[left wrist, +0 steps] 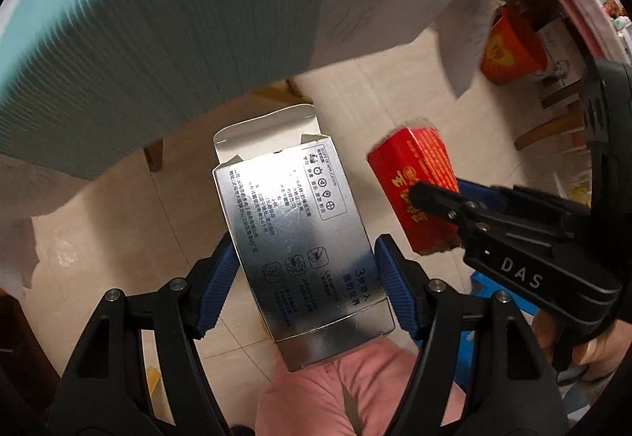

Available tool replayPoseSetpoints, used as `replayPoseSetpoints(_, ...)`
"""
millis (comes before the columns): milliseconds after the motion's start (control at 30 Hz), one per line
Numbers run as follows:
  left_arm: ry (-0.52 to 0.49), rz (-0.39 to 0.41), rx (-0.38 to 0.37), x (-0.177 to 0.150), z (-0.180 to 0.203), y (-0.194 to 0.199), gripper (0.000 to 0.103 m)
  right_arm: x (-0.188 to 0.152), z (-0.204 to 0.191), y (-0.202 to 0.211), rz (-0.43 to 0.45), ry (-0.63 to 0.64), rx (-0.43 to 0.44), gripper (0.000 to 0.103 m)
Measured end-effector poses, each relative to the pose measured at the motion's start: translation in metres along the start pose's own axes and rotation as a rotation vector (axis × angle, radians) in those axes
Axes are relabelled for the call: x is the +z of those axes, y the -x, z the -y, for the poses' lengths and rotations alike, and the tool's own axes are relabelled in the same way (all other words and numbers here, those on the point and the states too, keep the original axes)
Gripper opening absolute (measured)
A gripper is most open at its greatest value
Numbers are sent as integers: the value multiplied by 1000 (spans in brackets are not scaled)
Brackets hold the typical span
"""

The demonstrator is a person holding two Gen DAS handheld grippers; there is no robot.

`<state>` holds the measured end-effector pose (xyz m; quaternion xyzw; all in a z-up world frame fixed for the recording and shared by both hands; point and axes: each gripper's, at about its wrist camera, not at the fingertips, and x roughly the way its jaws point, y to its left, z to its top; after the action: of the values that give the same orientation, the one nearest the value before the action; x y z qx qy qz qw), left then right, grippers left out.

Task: Collect trash
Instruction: 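Carry the red wrapper and silver-white box down over the bin with both tools, then open both tools to drop the wrapper and box into the bin, then raise both tools back over the table toward the mask and yellow packet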

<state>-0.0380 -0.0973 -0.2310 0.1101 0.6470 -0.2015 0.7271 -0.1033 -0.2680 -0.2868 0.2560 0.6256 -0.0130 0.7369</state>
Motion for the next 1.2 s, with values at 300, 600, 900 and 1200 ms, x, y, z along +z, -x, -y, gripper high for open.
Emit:
replayPoseSetpoints(300, 28, -58, 20, -2, -25, -84, 68, -2, 12, -83, -46, -83, -11, 32)
replayPoseSetpoints(600, 69, -63, 22, 6, -60, -122, 72, 30, 13, -124, -47, -139, 66, 55)
replayPoseSetpoints(900, 80, -42, 77, -11, -84, -125, 85, 30, -3, -127, -45, -75, 49, 58)
replayPoseSetpoints(1200, 129, -34, 101, -23, -93, -111, 85, 21, -16, -104, -23, 10, 9, 58)
